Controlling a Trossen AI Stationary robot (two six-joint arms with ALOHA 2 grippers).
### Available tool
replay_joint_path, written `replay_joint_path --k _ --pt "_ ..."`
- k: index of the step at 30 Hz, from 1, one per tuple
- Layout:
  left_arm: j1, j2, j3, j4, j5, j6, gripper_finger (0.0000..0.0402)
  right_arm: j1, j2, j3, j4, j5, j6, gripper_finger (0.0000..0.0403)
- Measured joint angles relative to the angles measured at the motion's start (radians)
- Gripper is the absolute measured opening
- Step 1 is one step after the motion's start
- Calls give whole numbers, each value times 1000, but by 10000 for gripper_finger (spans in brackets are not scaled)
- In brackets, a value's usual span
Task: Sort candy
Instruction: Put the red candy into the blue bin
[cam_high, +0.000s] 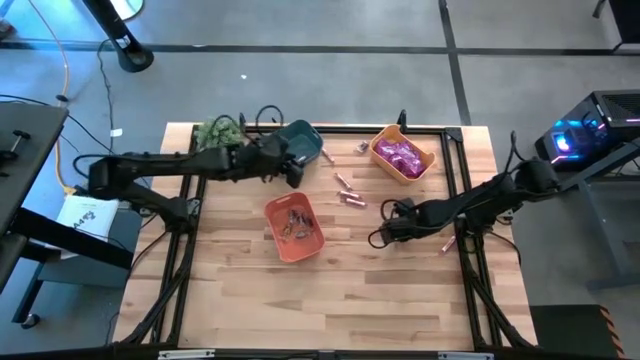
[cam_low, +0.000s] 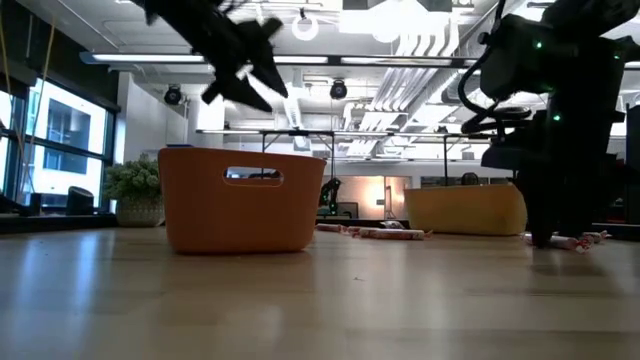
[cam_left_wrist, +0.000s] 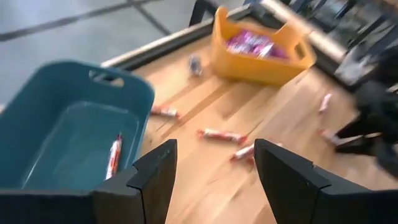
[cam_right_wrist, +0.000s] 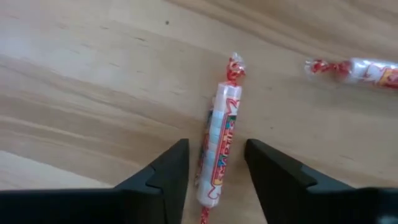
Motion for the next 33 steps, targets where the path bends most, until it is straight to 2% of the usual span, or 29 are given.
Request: replay_joint_path --k 3,5,7,9,12,16,19,22,29,33 --pt "5 57 0 -1 1 0 209 0 18 14 -4 21 -23 110" --pt "6 63 0 -9 5 -8 209 -1 7 46 -17 52 -51 45" --pt "6 39 0 31 32 -29 209 -25 -11 86 -19 124 -115 20" --pt "6 -10 0 117 60 2 209 -63 -45 130 -8 181 -172 27" --pt "6 -90 2 237 77 97 209 -129 -41 185 64 208 -293 26" --pt "17 -205 2 311 47 162 209 -231 -29 255 353 221 -502 9" --pt "18 -293 2 322 37 172 209 -309 28 303 547 174 -626 20" --pt "15 -360 2 299 33 160 209 -382 106 393 652 85 -696 25" --pt "-7 -417 2 272 32 101 209 -481 372 723 672 -70 -864 24" --pt "-26 -412 1 265 33 76 209 -521 520 918 611 -91 -872 26"
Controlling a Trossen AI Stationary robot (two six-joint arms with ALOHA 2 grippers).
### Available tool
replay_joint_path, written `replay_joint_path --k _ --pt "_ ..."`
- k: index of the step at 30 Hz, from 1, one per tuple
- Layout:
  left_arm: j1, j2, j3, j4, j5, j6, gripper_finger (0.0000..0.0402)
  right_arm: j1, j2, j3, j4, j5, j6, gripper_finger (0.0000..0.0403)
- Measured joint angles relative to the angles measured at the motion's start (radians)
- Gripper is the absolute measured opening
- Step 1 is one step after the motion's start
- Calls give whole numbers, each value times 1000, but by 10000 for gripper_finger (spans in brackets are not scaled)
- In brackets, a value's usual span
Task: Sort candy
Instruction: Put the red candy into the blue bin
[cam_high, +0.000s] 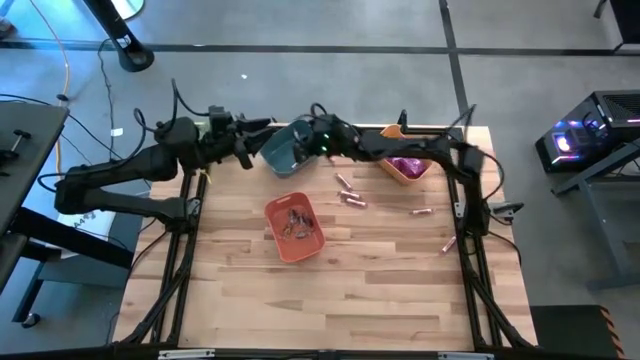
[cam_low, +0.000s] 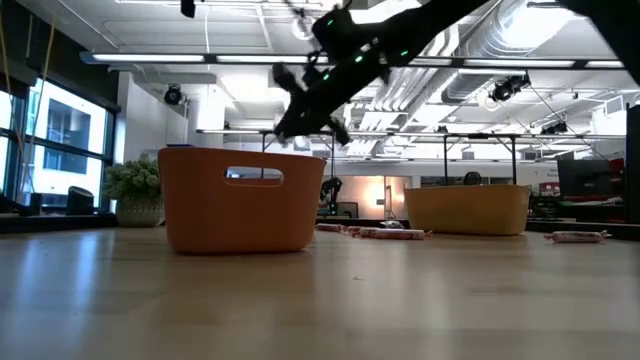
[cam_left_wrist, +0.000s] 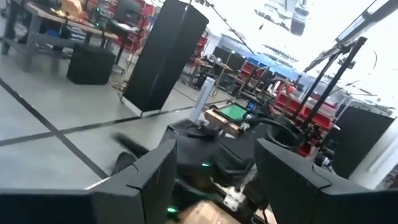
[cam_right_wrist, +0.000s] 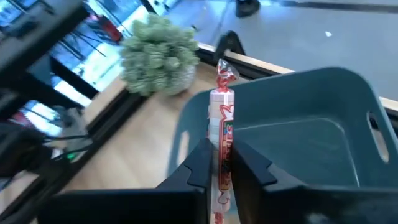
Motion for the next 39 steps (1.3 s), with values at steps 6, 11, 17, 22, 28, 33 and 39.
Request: replay_joint_path --k 6,11,17,22,28,33,39 --pt "-29 4 0 -19 -1 -24 209 -39 151 216 -161 -10 16 73" --pt "-43 5 0 -57 -18 -26 209 -50 178 268 -205 -10 -22 144" --pt "-43 5 0 -72 -18 -19 209 -67 110 269 -376 -60 -166 207" --pt "-44 5 0 -71 -16 -21 209 -46 35 256 -691 -67 -342 216" --pt "-44 5 0 -68 -16 -34 209 -1 -13 55 -752 7 -301 207" --pt "-44 5 0 -67 -16 -49 209 -8 -17 -126 -566 1 -145 196" --pt "-44 5 0 -67 -16 -53 209 -10 -14 -205 -493 28 -62 179"
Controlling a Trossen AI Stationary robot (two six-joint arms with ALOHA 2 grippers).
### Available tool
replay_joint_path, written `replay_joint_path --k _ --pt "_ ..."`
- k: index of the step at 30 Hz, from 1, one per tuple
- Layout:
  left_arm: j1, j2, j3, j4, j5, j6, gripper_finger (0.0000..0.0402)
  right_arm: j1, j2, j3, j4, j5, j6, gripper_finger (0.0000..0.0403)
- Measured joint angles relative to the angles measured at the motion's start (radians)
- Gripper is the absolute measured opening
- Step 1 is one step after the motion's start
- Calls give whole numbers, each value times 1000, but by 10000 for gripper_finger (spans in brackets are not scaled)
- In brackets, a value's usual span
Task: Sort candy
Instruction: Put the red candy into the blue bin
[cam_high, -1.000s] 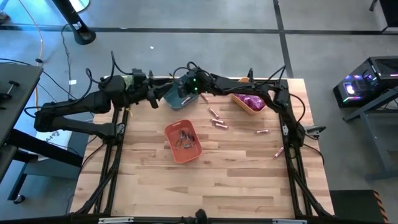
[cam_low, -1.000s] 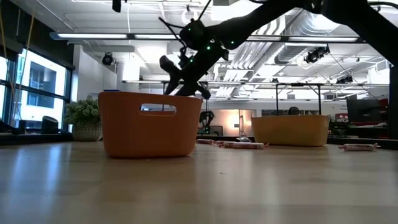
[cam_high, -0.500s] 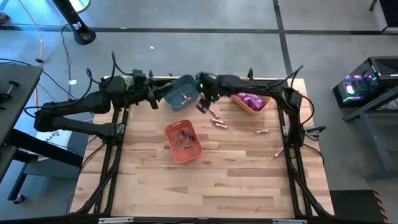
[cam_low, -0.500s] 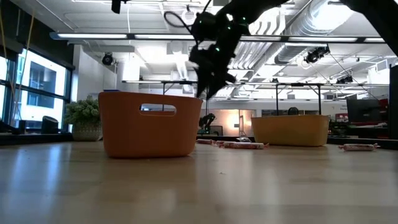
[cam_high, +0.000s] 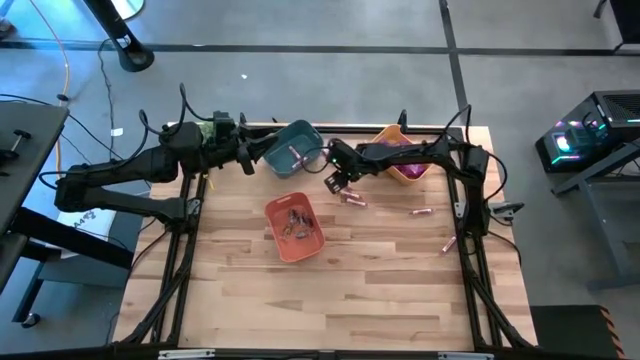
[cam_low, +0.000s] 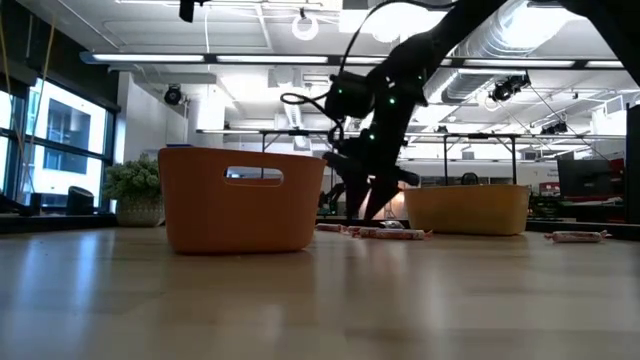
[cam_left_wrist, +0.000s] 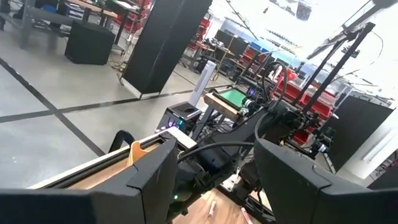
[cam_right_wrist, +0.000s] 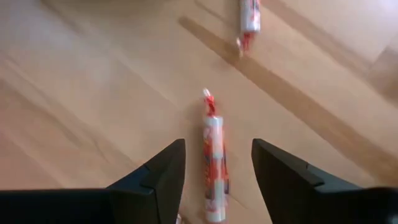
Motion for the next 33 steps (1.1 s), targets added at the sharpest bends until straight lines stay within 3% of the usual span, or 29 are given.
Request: replay_joint_path --k 9,16,21,28,33 --pt "0 0 0 0 -17 0 209 21 -3 -110 60 14 39 135" --pt "0 0 0 40 -32 9 209 31 -17 -83 88 50 11 17" --pt "0 -2 0 63 -32 11 209 25 -50 101 141 58 -62 39" --pt "0 -2 0 61 -27 4 209 18 2 302 280 40 -108 29" --pt "0 -2 0 60 -26 0 209 3 69 377 331 15 -111 87"
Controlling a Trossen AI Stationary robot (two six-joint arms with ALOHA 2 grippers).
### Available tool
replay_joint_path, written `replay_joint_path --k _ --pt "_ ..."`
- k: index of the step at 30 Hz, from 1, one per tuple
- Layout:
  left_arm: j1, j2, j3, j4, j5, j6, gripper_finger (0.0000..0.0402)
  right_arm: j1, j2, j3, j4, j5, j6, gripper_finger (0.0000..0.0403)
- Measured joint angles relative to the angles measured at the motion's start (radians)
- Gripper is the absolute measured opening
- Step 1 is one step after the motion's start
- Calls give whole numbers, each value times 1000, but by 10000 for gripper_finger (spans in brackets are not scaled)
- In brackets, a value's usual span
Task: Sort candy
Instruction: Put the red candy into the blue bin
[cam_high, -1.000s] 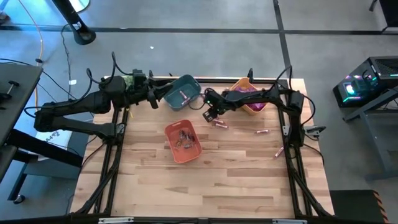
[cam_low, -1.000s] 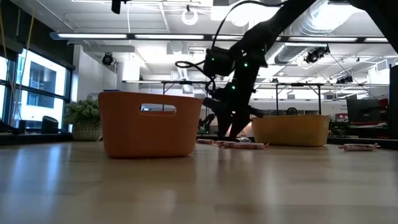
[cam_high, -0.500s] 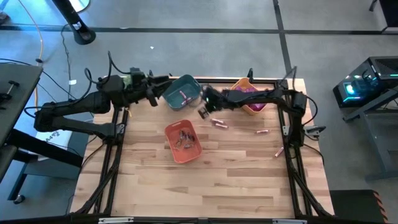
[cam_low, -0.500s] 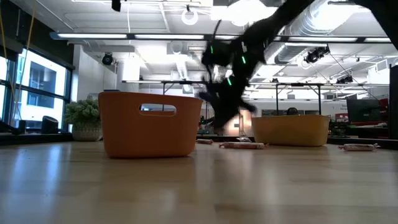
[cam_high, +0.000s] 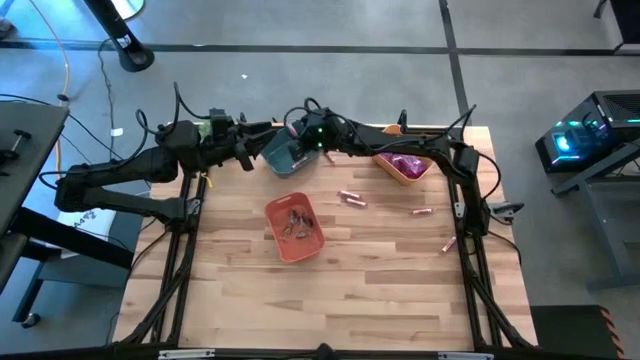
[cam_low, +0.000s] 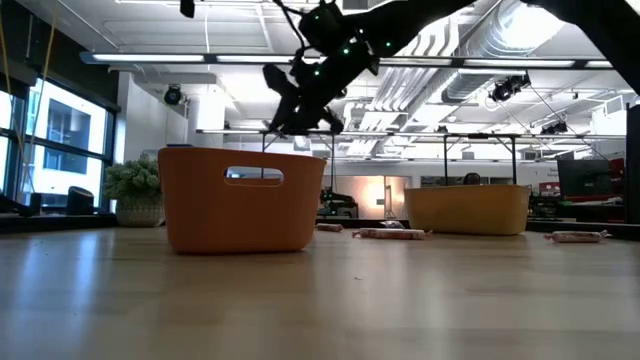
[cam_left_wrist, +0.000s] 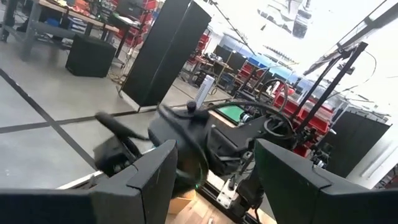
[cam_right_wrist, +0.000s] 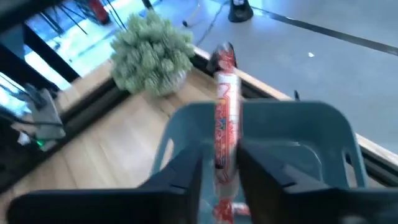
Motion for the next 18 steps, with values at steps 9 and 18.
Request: replay_joint_path --k 9,18 --pt "0 0 0 -9 6 -8 209 -52 8 27 -2 -37 56 239" --pt "0 0 0 -53 8 -10 209 -110 -8 13 -405 7 -15 251"
